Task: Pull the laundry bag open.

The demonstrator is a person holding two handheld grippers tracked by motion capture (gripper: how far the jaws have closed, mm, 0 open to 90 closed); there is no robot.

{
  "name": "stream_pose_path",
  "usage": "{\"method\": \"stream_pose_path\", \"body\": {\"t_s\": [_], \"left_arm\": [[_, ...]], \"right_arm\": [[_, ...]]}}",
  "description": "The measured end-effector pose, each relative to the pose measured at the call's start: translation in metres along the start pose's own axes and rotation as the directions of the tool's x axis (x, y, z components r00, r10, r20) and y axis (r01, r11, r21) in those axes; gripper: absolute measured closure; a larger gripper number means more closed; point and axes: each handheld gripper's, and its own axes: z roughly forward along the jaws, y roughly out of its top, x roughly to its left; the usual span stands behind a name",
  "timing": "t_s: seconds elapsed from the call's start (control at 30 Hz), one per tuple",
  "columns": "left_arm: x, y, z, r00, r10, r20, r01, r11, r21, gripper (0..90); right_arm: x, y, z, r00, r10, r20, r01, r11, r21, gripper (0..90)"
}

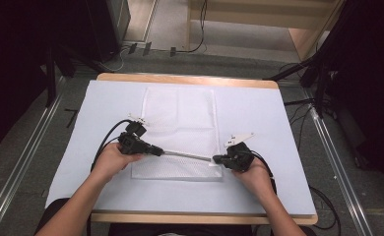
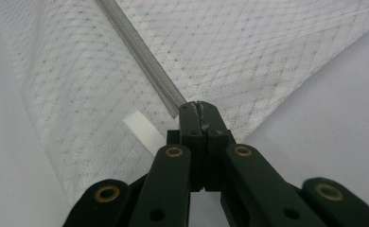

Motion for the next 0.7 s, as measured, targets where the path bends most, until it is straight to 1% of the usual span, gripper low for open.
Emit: {"method": "stream_pose_path", "body": {"t_s": [0.17, 0.23, 0.27, 0.3, 0.4, 0.43, 0.5, 0.53, 0.57, 0.6, 0.63, 0.67, 0.7], "left_arm": [[0.006, -0.008, -0.008, 0.9999, -0.014, -0.007, 0.014, 0.9999, -0.002, 87.9], [0.009, -0.011, -0.012, 0.9997, -0.024, -0.001, 0.024, 0.9997, -0.010, 87.9], [0.010, -0.012, -0.013, 0.9997, -0.024, -0.004, 0.024, 0.9997, -0.011, 87.9], [0.011, -0.014, -0.015, 0.9998, -0.020, 0.005, 0.020, 0.9997, -0.011, 87.9], [0.011, -0.016, -0.016, 0.9999, -0.013, -0.007, 0.013, 0.9999, -0.007, 87.9], [0.011, -0.016, -0.017, 0.9998, -0.013, -0.017, 0.013, 0.9999, -0.007, 87.9], [0.013, -0.017, -0.019, 0.9997, -0.019, -0.014, 0.019, 0.9998, -0.010, 87.9], [0.014, -0.018, -0.020, 0.9995, -0.027, -0.018, 0.026, 0.9996, -0.013, 87.9], [0.016, -0.019, -0.021, 0.9994, -0.031, -0.013, 0.031, 0.9994, -0.016, 87.9], [0.017, -0.020, -0.022, 0.9991, -0.039, -0.017, 0.039, 0.9991, -0.018, 87.9], [0.018, -0.020, -0.023, 0.9990, -0.045, -0.006, 0.045, 0.9988, -0.016, 87.9], [0.019, -0.021, -0.023, 0.9991, -0.041, -0.012, 0.040, 0.9990, -0.017, 87.9], [0.019, -0.022, -0.024, 0.9989, -0.046, -0.009, 0.046, 0.9988, -0.019, 87.8]], "right_arm": [[0.000, 0.000, 0.000, 1.0000, 0.002, -0.002, -0.002, 1.000, 0.002, 90.0], [0.000, 0.000, 0.000, 1.0000, 0.004, -0.005, -0.004, 1.000, 0.002, 90.0], [-0.001, 0.000, 0.000, 1.0000, 0.005, -0.005, -0.005, 1.000, 0.003, 90.0], [-0.001, 0.000, 0.000, 1.0000, 0.005, -0.005, -0.004, 1.000, 0.003, 90.0], [-0.001, 0.000, 0.000, 1.0000, 0.004, -0.007, -0.004, 1.000, 0.003, 90.0], [0.000, 0.000, 0.000, 1.0000, 0.006, -0.004, -0.006, 1.000, 0.002, 90.0], [0.000, 0.000, 0.000, 1.0000, 0.006, 0.000, -0.006, 1.000, 0.001, 90.0], [0.000, 0.000, 0.000, 1.0000, 0.000, 0.002, 0.000, 1.000, 0.002, 90.0], [0.000, 0.001, 0.000, 1.0000, -0.009, 0.003, 0.009, 1.000, 0.004, 90.0], [0.000, 0.001, 0.000, 1.0000, -0.009, 0.002, 0.009, 1.000, 0.006, 90.0], [0.000, 0.001, 0.000, 1.0000, -0.009, 0.000, 0.009, 1.000, 0.006, 90.0], [0.000, 0.001, 0.000, 1.0000, -0.009, 0.000, 0.009, 1.000, 0.007, 90.0], [-0.001, 0.001, 0.000, 0.9999, -0.010, 0.000, 0.010, 1.000, 0.008, 90.0]]}}
